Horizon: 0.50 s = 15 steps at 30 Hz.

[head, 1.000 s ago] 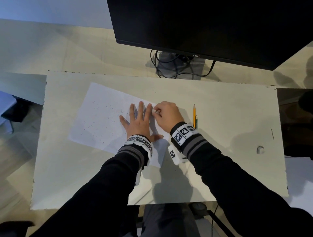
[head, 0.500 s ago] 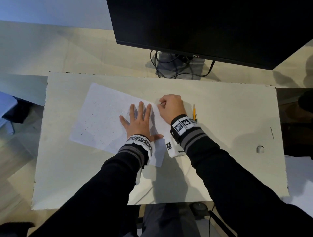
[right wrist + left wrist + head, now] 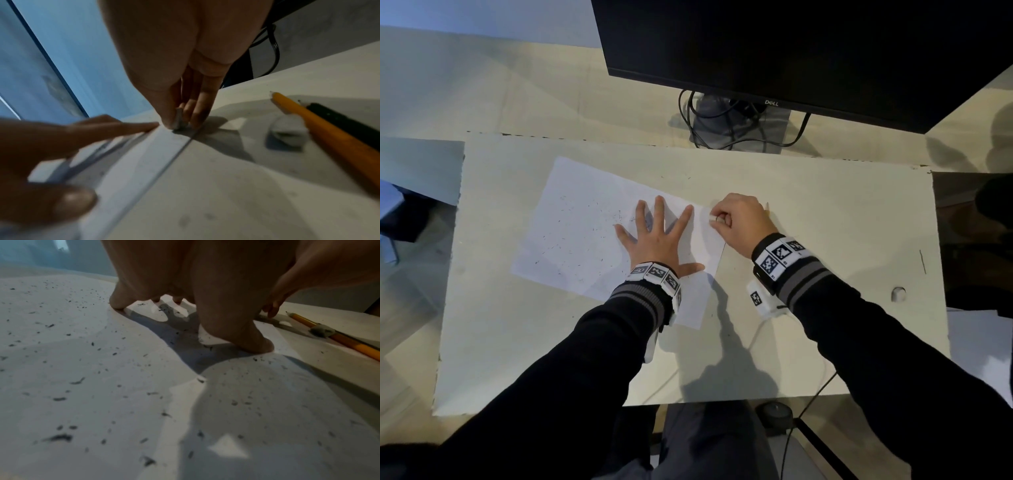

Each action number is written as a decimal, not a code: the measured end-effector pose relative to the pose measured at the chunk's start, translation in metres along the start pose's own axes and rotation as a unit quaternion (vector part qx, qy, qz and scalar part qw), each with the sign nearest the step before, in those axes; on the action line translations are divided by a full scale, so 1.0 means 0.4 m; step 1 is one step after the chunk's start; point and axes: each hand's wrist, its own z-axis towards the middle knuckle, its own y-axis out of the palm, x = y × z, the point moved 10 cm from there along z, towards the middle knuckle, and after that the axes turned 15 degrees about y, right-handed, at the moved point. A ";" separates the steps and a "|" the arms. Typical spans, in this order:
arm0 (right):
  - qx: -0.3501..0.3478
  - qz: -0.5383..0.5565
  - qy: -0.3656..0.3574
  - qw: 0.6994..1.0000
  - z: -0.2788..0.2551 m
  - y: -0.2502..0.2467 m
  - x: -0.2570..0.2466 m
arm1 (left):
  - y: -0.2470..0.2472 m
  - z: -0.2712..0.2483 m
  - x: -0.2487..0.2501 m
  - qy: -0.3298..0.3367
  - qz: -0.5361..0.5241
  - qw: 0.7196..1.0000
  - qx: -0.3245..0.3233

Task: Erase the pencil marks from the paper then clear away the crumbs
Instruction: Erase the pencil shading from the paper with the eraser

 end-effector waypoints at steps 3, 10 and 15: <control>-0.065 -0.064 -0.059 0.994 -0.028 0.032 0.004 | -0.004 -0.001 0.005 0.003 0.011 1.000 -0.004; -0.079 -0.114 -0.064 0.988 0.015 0.017 -0.030 | -0.006 0.000 0.006 0.002 0.020 1.000 -0.004; -0.139 -0.109 -0.102 0.979 -0.032 0.053 -0.008 | -0.008 -0.001 0.007 0.000 0.023 1.000 -0.008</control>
